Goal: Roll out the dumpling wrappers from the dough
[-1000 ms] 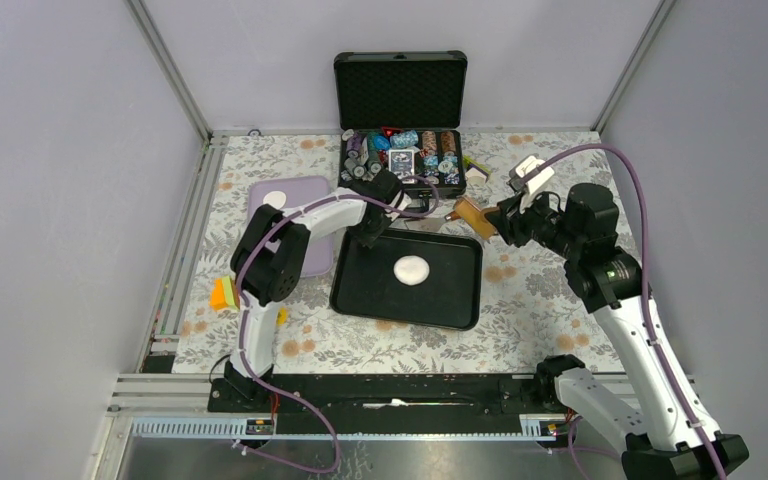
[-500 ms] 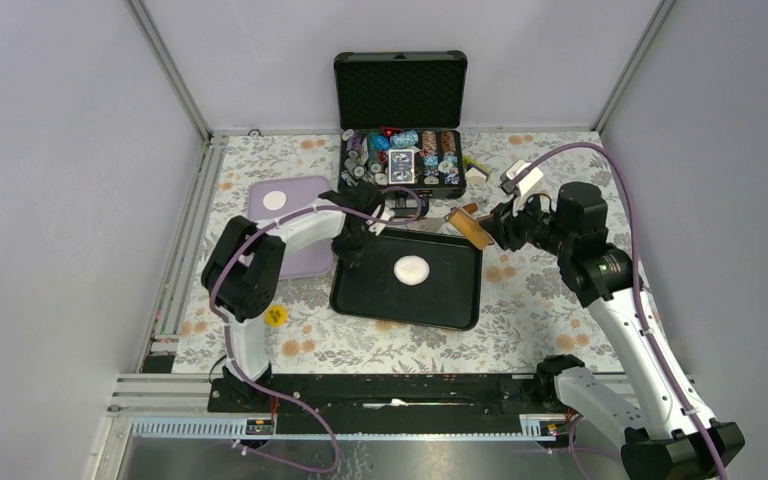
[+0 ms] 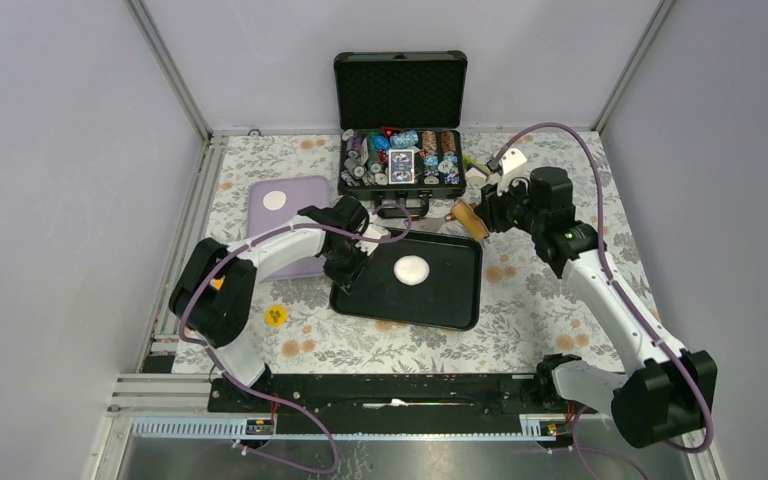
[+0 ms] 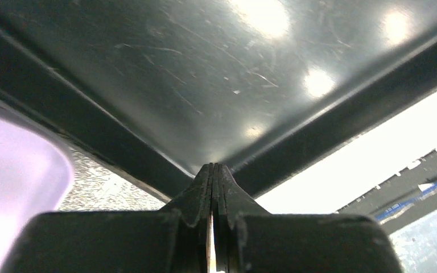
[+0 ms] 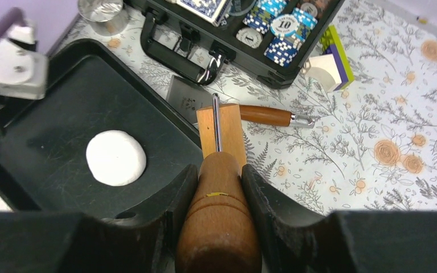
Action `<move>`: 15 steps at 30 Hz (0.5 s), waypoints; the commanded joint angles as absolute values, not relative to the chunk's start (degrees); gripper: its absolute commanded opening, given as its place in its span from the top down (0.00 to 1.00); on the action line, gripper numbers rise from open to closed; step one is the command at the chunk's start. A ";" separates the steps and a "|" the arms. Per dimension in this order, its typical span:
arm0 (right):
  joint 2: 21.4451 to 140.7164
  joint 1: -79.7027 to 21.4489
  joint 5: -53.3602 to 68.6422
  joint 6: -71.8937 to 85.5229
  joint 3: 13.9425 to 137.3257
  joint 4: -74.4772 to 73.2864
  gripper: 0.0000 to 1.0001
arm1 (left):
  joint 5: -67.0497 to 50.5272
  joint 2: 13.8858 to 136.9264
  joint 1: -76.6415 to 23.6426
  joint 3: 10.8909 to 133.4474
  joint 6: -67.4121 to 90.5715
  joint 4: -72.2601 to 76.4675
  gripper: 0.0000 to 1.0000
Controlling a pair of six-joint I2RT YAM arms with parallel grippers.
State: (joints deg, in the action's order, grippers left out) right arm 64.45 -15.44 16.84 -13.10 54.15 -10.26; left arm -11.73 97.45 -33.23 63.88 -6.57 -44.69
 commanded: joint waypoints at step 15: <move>67.38 -15.87 13.16 -11.52 54.34 0.48 1.00 | -7.56 88.53 -22.36 68.96 -4.28 -37.79 0.84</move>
